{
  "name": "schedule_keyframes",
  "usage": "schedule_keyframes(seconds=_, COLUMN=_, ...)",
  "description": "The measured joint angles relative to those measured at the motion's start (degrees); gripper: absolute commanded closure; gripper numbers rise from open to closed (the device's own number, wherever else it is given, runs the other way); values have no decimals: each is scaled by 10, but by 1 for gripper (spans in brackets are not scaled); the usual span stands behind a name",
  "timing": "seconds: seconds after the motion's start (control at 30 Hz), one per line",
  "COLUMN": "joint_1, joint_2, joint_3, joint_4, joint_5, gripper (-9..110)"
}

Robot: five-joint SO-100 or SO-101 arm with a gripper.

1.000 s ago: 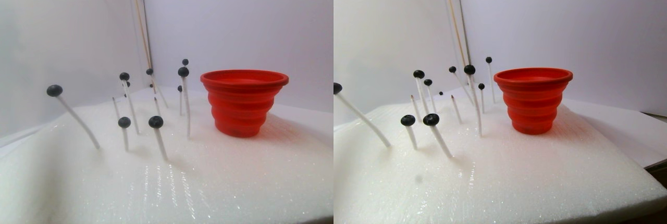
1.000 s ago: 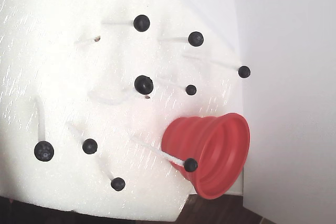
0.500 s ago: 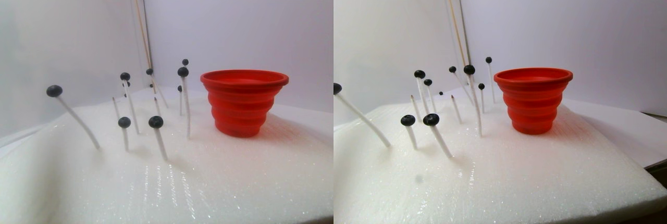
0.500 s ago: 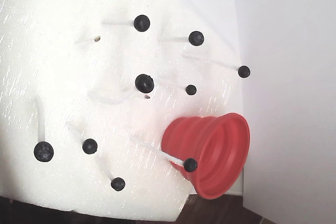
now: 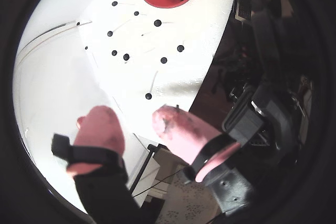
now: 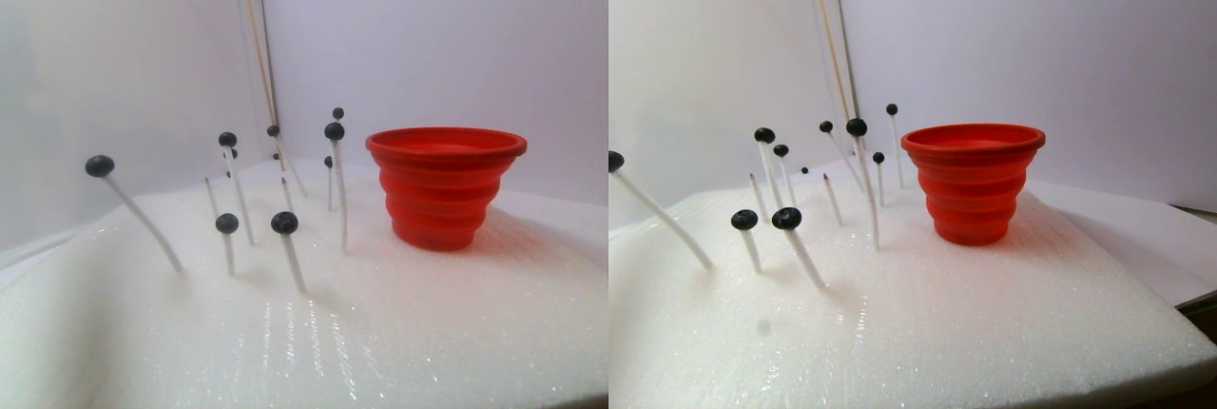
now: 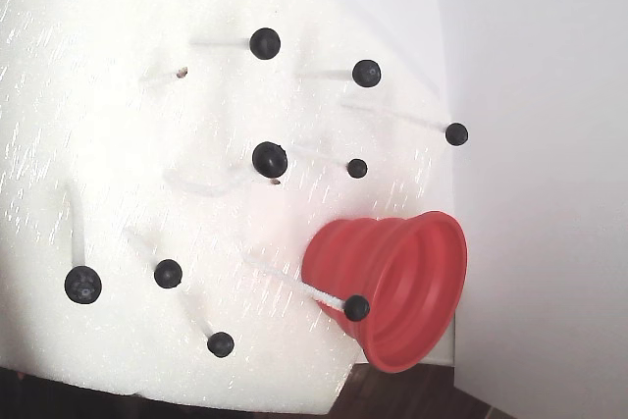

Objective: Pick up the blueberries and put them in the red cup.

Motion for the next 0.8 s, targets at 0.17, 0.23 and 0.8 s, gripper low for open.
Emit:
schedule_keyframes(seconds=0.17, joint_1=-1, joint_2=0, joint_3=-6, joint_4=0, joint_5=-11, gripper=88)
schedule_keyframes(seconds=0.23, joint_1=-13, joint_2=0, joint_3=-6, joint_4=-8, joint_5=-21, gripper=88)
schedule_keyframes(seconds=0.8, joint_1=-40, joint_2=-45, joint_3=4, joint_4=-44, joint_5=-185, gripper=87)
